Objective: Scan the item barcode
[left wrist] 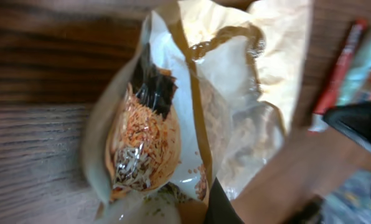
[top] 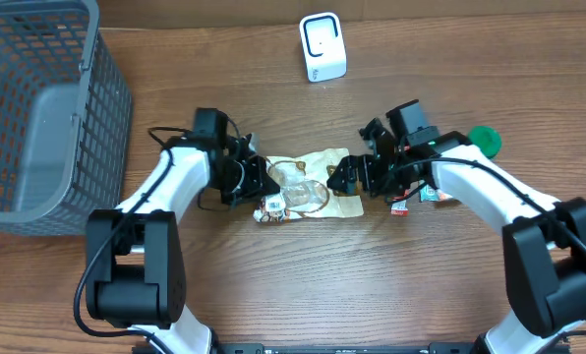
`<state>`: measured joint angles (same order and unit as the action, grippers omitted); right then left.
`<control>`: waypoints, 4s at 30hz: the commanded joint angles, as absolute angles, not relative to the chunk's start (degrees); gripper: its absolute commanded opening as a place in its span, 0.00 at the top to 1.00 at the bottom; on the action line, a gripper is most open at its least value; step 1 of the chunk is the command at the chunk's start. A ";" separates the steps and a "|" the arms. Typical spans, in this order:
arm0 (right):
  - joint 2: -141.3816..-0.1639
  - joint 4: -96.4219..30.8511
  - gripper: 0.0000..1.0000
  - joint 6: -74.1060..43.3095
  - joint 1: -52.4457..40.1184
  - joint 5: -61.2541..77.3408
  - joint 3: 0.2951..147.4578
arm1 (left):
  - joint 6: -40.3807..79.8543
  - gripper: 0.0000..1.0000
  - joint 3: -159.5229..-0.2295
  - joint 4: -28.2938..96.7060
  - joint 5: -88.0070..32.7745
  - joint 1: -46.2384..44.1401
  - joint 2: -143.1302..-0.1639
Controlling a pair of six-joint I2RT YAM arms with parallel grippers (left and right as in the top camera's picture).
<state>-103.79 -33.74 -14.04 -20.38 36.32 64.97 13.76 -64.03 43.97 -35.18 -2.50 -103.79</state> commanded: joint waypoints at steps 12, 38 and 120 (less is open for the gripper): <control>-102.02 -34.85 0.00 -18.02 -14.72 43.72 66.39 | 2.39 0.96 -68.42 51.44 -59.55 4.23 -104.12; -102.02 -30.15 0.13 -21.45 -18.22 55.81 64.40 | -6.48 0.96 -68.42 58.48 -66.50 4.03 -104.12; -104.03 -27.49 0.96 46.87 -28.93 -10.61 106.06 | 7.75 0.01 -84.23 52.45 7.73 6.24 -100.64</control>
<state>-101.71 -29.54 39.20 -28.97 -3.95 105.06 7.57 -83.26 52.58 6.94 6.11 -102.00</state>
